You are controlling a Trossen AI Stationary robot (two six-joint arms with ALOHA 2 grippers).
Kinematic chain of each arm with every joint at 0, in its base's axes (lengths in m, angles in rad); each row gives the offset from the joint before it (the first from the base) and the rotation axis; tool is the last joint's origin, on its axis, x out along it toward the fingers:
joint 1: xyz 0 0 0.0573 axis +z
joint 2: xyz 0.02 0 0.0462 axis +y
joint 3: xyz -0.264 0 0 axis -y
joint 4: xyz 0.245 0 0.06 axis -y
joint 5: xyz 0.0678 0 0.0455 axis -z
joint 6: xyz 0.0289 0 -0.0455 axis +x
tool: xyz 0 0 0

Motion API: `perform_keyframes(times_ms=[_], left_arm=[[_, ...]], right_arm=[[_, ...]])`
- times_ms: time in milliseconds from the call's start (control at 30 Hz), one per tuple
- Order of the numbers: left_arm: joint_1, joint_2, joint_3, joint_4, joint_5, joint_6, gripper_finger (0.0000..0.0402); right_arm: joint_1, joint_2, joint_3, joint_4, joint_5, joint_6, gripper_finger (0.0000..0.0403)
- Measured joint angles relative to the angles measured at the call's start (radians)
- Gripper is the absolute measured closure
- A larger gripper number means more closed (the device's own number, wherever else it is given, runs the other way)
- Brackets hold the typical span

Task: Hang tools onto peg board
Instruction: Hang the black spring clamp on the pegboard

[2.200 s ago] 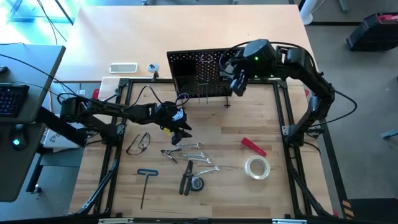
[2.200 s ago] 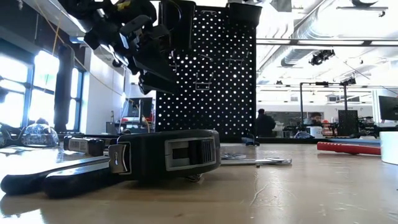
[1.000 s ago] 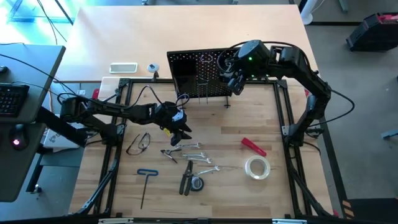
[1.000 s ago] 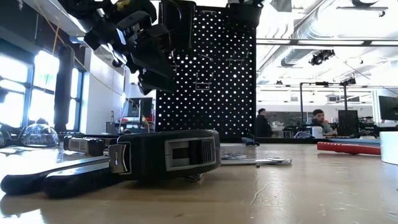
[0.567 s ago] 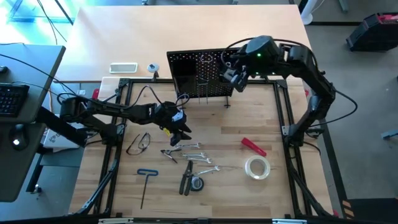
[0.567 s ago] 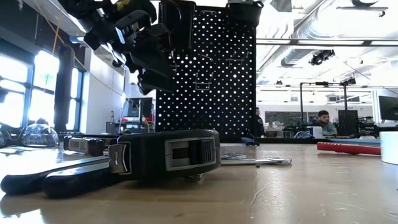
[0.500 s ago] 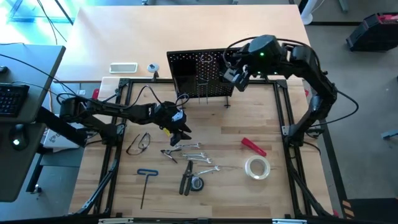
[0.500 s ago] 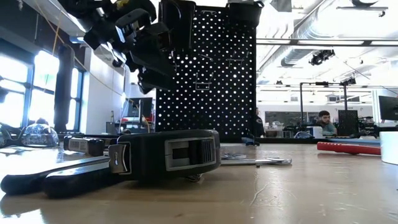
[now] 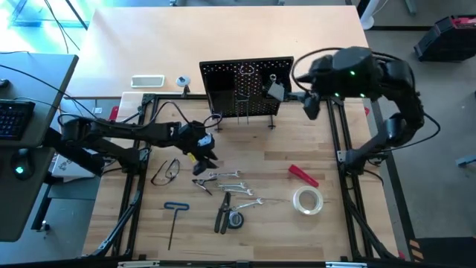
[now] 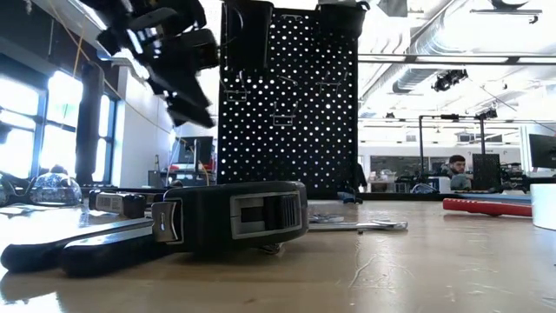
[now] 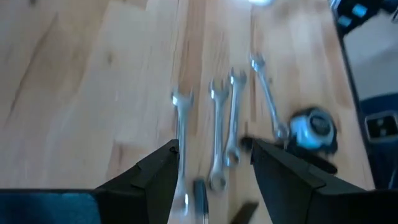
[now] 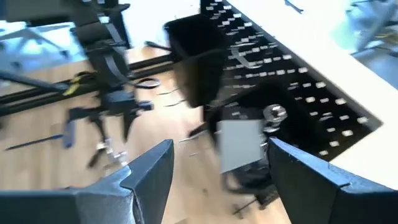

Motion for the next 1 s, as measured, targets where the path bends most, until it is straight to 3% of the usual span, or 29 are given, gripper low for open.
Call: perform_keyframes(times_ms=[300, 533, 1000], left_arm=[[-0.058, -0.066, 0.0, -0.189, 0.0, 0.022, 0.0209], [-0.128, -0.072, 0.0, -0.342, -0.018, 0.102, 0.0209], [-0.206, -0.074, -0.14, -0.247, -0.016, 0.027, 0.0209]], right_arm=[[0.17, -0.003, -0.002, -0.154, -0.028, 0.069, 0.0153], [0.292, -0.003, -0.07, -0.15, -0.045, 0.078, 0.0153], [0.401, -0.003, -0.348, -0.151, -0.041, 0.164, 0.0153]])
